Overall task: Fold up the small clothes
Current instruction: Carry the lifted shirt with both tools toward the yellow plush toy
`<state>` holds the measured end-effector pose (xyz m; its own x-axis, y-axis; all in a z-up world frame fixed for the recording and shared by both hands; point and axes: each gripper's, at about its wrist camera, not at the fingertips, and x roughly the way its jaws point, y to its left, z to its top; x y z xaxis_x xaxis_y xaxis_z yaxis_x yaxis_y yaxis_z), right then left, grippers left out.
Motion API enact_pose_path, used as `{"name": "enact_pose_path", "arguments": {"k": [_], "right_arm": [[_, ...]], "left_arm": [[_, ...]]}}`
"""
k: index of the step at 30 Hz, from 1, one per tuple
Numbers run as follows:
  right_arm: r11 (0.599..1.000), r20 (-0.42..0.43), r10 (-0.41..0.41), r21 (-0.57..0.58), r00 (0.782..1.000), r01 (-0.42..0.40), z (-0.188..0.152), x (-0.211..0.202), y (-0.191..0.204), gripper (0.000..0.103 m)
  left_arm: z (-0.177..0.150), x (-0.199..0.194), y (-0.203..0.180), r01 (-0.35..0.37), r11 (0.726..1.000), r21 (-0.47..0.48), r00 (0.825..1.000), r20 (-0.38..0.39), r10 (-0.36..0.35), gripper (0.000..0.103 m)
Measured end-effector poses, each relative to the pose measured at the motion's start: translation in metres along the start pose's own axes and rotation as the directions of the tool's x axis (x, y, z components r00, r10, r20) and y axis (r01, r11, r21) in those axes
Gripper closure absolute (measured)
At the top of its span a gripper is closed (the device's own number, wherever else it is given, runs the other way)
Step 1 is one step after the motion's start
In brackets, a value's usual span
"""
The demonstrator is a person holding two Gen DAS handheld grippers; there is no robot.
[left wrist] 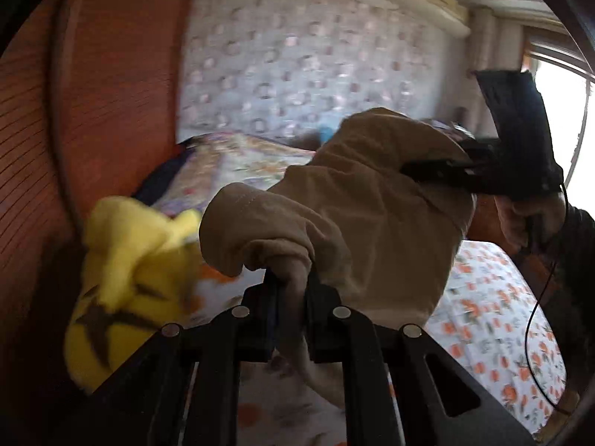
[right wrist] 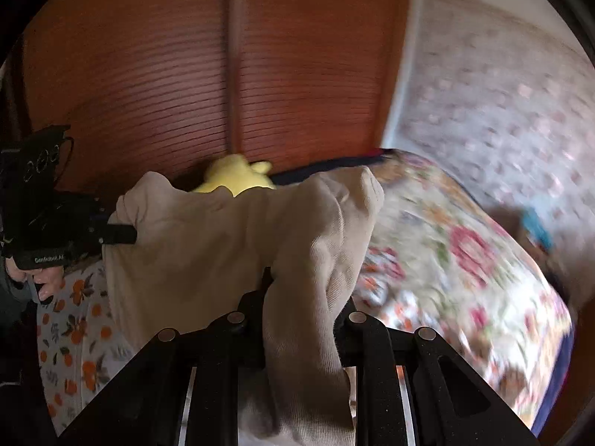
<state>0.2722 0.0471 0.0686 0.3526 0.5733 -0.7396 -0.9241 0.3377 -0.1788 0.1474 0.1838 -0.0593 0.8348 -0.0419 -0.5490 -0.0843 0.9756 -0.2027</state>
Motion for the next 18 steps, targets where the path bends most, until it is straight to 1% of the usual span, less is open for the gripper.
{"name": "enact_pose_path", "arguments": {"k": [3,5,7,10,11,14,16,18], "right_arm": [[0.996,-0.031,0.042,-0.075,0.999,-0.045,0.029,0.049,0.016,0.082],[0.992,-0.040,0.067,-0.101,0.997,-0.071,0.045,0.079,0.017,0.082],[0.990,-0.044,0.077,-0.113,0.996,-0.082,0.058,0.104,0.019,0.082],[0.987,-0.066,0.079,-0.136,0.995,-0.087,0.069,0.138,0.022,0.082],[0.986,-0.074,0.080,-0.143,0.994,-0.090,0.079,0.148,0.015,0.082],[0.986,-0.094,0.069,-0.146,0.993,-0.082,0.084,0.170,0.013,0.082],[0.990,-0.098,0.062,-0.123,0.993,-0.074,0.087,0.183,0.012,0.081],[0.998,-0.088,0.009,-0.066,0.996,-0.015,0.088,0.190,0.007,0.076]], "left_arm": [[-0.015,-0.006,0.023,-0.046,0.997,-0.054,0.999,0.000,0.046,0.090],[-0.026,-0.004,0.033,-0.061,0.994,-0.088,0.998,-0.013,0.061,0.090],[-0.035,-0.001,0.040,-0.074,0.992,-0.105,0.997,-0.024,0.072,0.090],[-0.042,0.002,0.045,-0.092,0.989,-0.114,0.995,-0.043,0.088,0.090],[-0.042,0.002,0.049,-0.092,0.988,-0.120,0.995,-0.046,0.087,0.090],[-0.040,0.008,0.051,-0.104,0.988,-0.115,0.993,-0.061,0.097,0.090],[-0.038,0.011,0.054,-0.118,0.987,-0.112,0.991,-0.077,0.110,0.090],[-0.036,0.013,0.055,-0.106,0.987,-0.122,0.991,-0.089,0.095,0.090]]}}
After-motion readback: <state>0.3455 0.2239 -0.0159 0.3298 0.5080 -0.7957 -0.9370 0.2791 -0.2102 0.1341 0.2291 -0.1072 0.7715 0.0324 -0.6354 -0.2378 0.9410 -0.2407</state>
